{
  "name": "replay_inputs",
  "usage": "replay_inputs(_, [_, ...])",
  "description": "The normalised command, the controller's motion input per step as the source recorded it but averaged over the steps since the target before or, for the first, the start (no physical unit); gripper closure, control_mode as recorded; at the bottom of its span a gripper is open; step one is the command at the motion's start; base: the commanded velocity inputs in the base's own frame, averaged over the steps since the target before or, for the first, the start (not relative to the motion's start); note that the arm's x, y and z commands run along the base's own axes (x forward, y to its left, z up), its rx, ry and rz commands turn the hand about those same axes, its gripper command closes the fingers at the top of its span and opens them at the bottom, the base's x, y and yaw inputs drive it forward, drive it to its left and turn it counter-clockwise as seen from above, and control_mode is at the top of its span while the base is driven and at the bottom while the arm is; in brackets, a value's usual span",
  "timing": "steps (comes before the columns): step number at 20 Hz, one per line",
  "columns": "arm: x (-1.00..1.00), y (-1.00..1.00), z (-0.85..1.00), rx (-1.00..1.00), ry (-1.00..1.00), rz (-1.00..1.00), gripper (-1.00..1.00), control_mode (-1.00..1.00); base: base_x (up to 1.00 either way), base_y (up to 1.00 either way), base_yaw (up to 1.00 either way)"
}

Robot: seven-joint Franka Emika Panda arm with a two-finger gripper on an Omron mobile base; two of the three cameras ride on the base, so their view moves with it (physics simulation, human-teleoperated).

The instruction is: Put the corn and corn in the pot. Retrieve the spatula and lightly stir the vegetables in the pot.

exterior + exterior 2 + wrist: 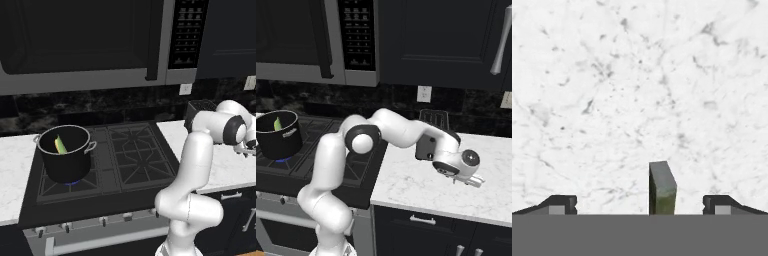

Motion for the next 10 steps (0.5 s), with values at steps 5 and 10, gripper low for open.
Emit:
replay_inputs(5, [0.15,0.0,-0.24,-0.05,0.0,0.0,-1.0,-1.0,0.0,0.0,0.0])
replay_inputs(10, [0.04,0.0,-0.29,-0.06,0.0,0.0,1.0,-1.0,0.0,0.0,0.0])
